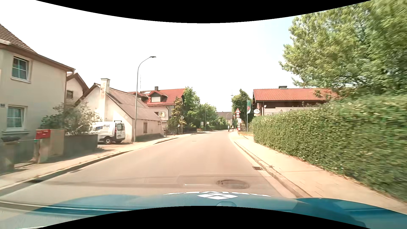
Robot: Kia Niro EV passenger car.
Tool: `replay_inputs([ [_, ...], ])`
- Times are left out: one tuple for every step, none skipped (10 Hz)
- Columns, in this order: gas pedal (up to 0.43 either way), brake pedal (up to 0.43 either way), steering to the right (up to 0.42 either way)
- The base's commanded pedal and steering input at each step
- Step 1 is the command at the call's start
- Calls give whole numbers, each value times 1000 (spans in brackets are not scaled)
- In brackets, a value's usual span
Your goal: Follow the waypoints while adhering to traffic rules and regulations
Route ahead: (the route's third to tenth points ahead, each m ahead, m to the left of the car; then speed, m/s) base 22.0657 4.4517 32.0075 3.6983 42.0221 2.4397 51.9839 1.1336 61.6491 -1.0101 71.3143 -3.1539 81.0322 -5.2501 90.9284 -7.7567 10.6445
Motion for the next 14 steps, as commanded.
replay_inputs([
  [98,0,26],
  [98,0,21],
  [98,0,18],
  [98,0,18],
  [98,0,16],
  [98,0,14],
  [98,0,11],
  [98,0,8],
  [98,0,6],
  [98,0,6],
  [98,0,6],
  [98,0,6],
  [98,0,6],
  [98,0,6],
])
